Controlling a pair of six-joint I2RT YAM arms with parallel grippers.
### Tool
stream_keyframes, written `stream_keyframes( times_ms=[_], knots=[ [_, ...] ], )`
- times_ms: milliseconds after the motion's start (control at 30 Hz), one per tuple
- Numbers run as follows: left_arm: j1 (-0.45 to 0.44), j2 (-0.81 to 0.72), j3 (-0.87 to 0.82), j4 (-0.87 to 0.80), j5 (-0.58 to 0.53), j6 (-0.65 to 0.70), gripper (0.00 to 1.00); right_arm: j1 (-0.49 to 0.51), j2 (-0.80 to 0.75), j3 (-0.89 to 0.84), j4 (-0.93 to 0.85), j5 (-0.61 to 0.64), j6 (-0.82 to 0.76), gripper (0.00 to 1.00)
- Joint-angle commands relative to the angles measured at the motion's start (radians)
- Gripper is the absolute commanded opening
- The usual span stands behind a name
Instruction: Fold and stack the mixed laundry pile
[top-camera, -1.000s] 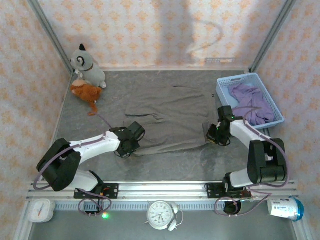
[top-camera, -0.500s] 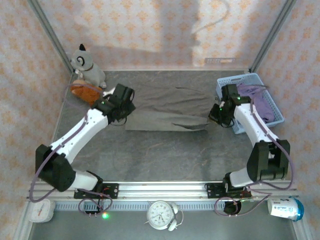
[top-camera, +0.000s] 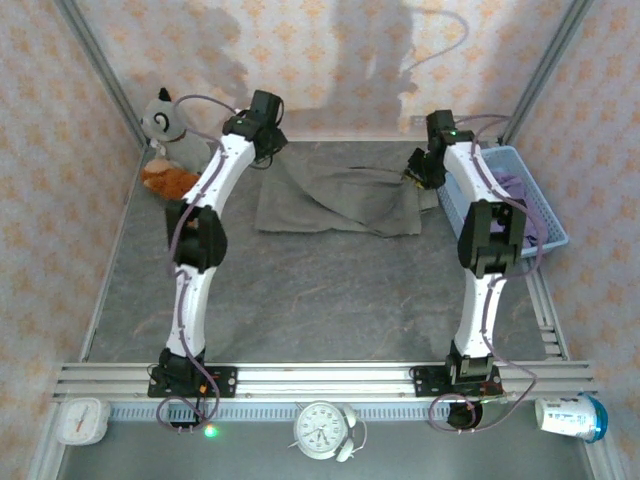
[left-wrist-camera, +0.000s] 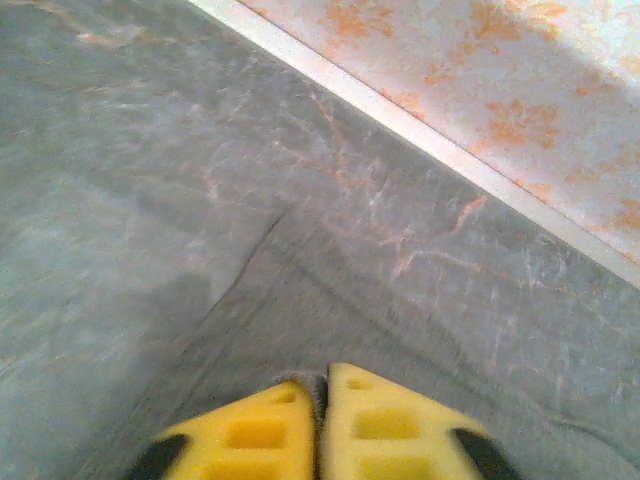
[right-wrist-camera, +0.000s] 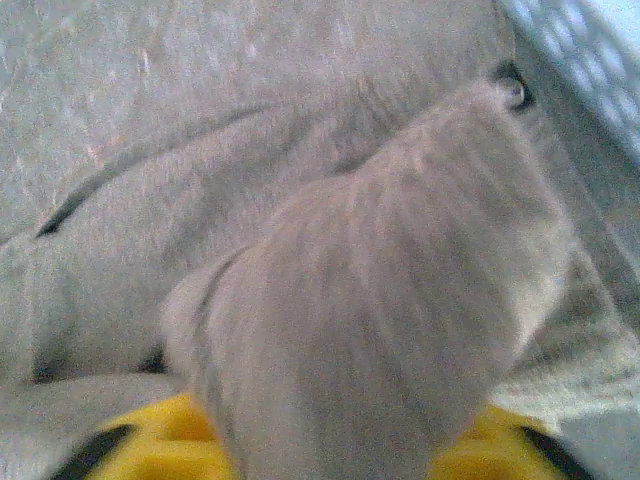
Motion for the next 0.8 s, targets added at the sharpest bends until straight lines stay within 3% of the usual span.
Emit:
stream_keyframes(
  times_ms=[0,33,100,267,467,600,767],
  knots=[
    [0.022,0.162,0.345,-0.236,0.075,0.034,0.99,-0.011,0.060,0.196,-0.016,0.011,0.033,0.77],
    [0.027,0.178,0.389,-0.244,0.090,0.027,1.00,-0.011,0.064,0.223,-0.010,0.002,0.037,0.85],
    [0.031,0.141,0.331,-0.204,0.111,0.024,1.00,-0.011,0.043,0.217,0.012,-0.012,0.034,0.86],
    [0.024,-0.071,-0.070,-0.006,0.176,0.027,0.95,0.011,-0.057,0.077,0.026,-0.012,0.000,0.83],
    [-0.031,-0.184,-0.350,0.083,0.205,0.073,0.74,0.069,-0.165,-0.165,0.081,0.005,-0.017,0.73],
    [-0.064,-0.174,-0.457,0.111,0.216,0.068,0.41,0.099,-0.154,-0.250,0.115,-0.007,0.009,0.65],
    [-0.077,-0.146,-0.540,0.127,0.178,0.055,0.40,0.112,-0.076,-0.244,0.114,0.043,-0.001,0.65]
  ],
)
